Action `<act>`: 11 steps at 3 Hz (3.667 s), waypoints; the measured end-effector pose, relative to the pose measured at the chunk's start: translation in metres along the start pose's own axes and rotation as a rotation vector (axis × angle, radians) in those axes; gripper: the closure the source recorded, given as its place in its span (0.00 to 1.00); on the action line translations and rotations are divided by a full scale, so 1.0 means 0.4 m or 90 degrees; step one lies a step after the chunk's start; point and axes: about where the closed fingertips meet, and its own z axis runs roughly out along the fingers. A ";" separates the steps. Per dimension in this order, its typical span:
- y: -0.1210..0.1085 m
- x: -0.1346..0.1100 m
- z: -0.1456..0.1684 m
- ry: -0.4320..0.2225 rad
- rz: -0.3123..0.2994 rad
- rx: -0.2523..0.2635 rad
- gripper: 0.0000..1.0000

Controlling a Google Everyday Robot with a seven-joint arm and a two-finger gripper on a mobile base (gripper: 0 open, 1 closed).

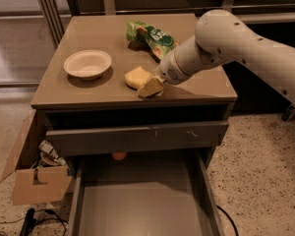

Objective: Place sponge into middle drawer

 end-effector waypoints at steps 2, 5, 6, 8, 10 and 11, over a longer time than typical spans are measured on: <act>0.000 0.000 0.000 0.000 0.000 0.000 1.00; 0.052 -0.015 -0.137 -0.046 -0.013 0.011 1.00; 0.149 0.025 -0.243 -0.089 -0.031 0.024 1.00; 0.355 0.289 -0.334 -0.111 -0.004 0.017 1.00; 0.376 0.334 -0.236 -0.083 0.026 0.000 1.00; 0.392 0.459 -0.110 -0.031 0.080 -0.010 1.00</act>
Offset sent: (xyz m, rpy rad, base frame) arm 0.0000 0.0000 0.0000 0.0000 0.0000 0.0001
